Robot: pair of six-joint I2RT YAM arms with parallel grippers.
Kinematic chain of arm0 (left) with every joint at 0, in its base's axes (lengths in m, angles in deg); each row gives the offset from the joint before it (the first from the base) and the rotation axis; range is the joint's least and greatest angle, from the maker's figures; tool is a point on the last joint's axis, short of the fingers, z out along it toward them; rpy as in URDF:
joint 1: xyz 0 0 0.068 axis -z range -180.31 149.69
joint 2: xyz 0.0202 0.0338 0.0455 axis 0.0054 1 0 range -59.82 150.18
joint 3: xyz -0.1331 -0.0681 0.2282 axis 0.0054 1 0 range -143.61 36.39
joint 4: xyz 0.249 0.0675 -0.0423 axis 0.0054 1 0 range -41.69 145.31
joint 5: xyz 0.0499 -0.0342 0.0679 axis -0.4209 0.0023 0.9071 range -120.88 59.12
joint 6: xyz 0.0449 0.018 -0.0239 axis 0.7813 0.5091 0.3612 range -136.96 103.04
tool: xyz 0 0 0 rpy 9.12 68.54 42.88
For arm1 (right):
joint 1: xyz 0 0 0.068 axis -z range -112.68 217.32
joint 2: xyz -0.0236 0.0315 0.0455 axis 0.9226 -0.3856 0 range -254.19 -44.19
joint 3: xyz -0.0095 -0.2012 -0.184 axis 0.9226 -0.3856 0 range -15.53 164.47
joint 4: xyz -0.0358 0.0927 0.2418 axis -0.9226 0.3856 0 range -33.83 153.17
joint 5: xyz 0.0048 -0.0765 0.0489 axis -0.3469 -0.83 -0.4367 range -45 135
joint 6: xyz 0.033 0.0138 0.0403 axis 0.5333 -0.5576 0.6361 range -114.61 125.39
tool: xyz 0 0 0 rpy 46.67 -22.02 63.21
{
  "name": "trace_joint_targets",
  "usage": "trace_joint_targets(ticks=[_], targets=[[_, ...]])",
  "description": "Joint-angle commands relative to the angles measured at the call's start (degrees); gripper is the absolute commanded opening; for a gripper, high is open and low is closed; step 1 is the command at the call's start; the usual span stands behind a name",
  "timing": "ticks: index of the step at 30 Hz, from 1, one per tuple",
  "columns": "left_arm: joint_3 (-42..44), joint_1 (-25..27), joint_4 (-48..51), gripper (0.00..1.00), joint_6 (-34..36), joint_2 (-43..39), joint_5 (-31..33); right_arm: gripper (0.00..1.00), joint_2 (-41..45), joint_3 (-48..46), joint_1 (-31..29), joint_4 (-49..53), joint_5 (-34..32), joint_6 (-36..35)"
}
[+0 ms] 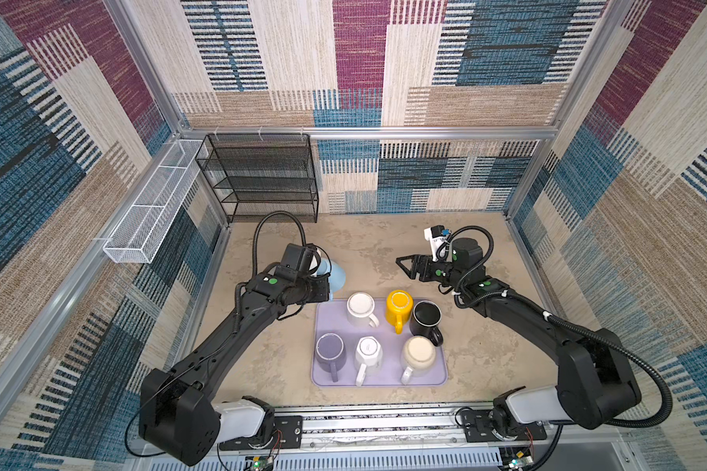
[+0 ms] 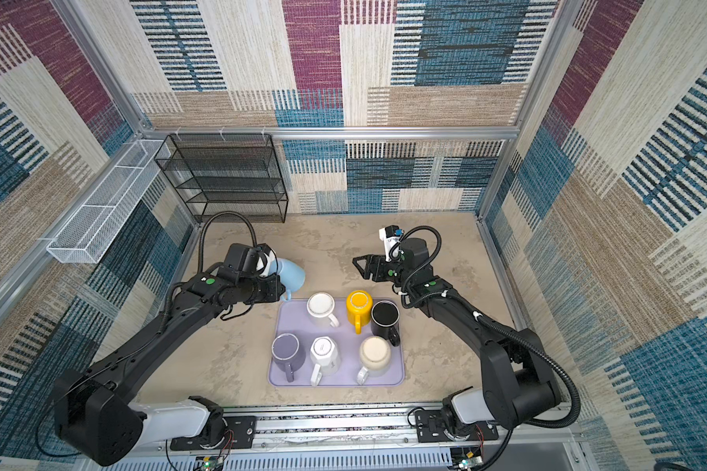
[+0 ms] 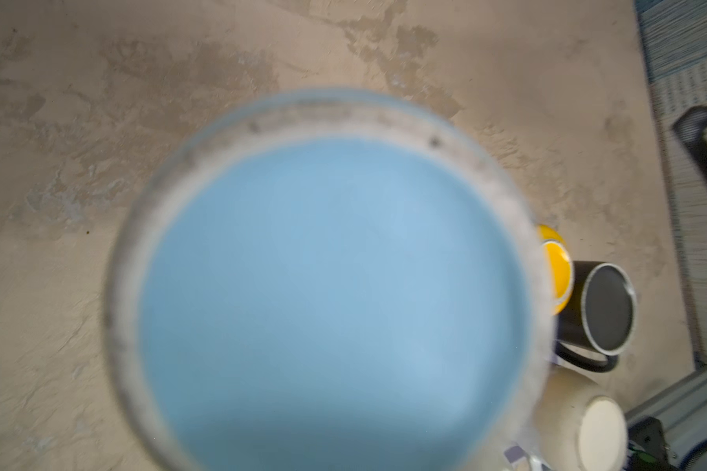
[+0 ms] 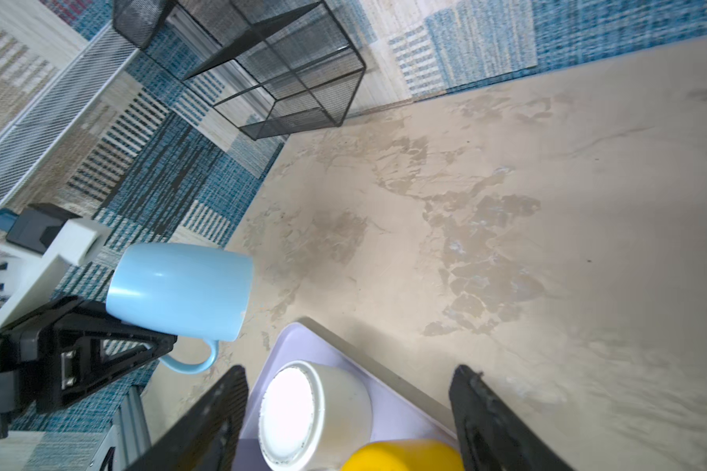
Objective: Turn the mug right side up
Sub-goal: 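Carry the light blue mug off the tray toward the right gripper while it approaches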
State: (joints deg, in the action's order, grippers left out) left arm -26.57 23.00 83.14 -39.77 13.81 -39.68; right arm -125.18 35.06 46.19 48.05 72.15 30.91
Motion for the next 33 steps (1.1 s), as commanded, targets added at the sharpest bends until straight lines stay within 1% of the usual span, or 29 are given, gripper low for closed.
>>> trace_joint_targets(ticks=[1, 4, 9, 14, 17, 18, 24, 30, 33], targets=[[0.47, -1.01, -9.80, 0.00, -0.66, -1.84, -7.09, 0.80, -0.51, -0.36, -1.41, -7.30, 4.52, 2.95], [0.71, -2.57, -13.12, 0.00, -0.97, -2.35, -11.39, 0.80, -1.27, -0.41, -3.30, -11.20, 7.72, 5.06], [2.39, -3.83, -20.60, 0.00, -2.44, -3.14, -17.24, 0.79, -2.19, -0.40, -5.58, -16.20, 10.11, 8.50], [4.18, -5.04, -29.34, 0.00, -4.95, -3.44, -20.84, 0.77, -2.73, -0.58, -6.55, -19.95, 12.24, 10.95], [6.53, -5.36, -38.23, 0.00, -7.26, -4.08, -23.89, 0.77, -2.90, -0.82, -6.74, -22.34, 13.38, 12.54], [7.23, -5.60, -41.15, 0.00, -8.56, -4.15, -26.33, 0.76, -2.94, -1.05, -6.82, -23.51, 13.93, 13.15], [8.81, -6.43, -52.91, 0.00, -12.79, -3.32, -33.05, 0.76, -2.75, -1.90, -7.35, -29.44, 16.00, 15.89], [10.66, -6.70, -63.50, 0.00, -17.44, -2.69, -37.58, 0.75, -2.93, -2.55, -7.79, -36.42, 17.89, 19.39], [12.20, -6.70, -73.09, 0.00, -21.01, -1.79, -41.34, 0.74, -3.16, -2.22, -8.07, -39.07, 18.54, 21.14]])
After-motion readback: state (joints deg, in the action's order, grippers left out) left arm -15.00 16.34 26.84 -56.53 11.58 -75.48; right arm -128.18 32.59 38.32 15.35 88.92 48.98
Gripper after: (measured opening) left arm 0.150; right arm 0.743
